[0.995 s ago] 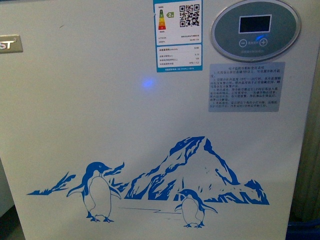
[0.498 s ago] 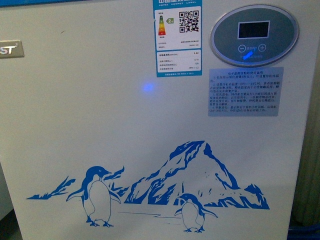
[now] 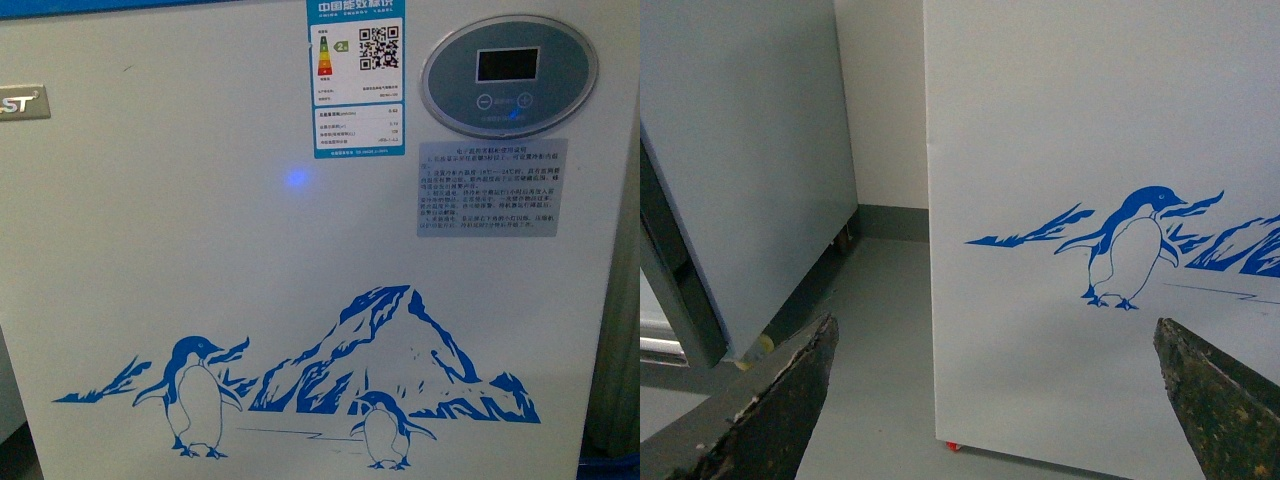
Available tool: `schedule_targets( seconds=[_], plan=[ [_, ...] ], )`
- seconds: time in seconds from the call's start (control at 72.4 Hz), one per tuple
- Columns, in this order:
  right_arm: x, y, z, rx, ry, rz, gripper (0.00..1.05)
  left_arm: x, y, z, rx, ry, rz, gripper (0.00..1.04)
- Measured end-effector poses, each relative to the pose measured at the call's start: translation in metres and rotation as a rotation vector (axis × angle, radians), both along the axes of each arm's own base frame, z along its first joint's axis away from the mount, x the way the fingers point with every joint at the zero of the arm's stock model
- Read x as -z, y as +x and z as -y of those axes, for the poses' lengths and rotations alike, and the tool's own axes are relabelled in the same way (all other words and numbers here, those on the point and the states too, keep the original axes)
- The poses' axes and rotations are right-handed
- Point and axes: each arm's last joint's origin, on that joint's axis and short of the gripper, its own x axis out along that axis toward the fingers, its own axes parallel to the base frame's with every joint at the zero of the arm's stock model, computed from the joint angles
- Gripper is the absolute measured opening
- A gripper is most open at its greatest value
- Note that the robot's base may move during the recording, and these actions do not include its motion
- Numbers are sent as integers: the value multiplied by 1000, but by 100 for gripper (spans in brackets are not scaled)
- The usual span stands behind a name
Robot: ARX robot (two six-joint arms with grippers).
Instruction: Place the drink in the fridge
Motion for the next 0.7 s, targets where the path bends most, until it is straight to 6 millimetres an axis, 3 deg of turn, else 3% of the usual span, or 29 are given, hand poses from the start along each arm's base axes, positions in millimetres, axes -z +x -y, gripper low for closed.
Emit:
schedule_targets(
  seconds=[0.18, 0.539, 0.705],
  plan=[
    [10, -2, -11, -16, -13, -21, 42, 0, 0, 0, 0, 0, 0, 97],
    [36, -11, -3, 133, -12, -42, 42, 0, 0, 0, 0, 0, 0, 97],
    [36, -11, -3, 137, -11, -44, 42, 0, 0, 0, 0, 0, 0, 97]
  ],
)
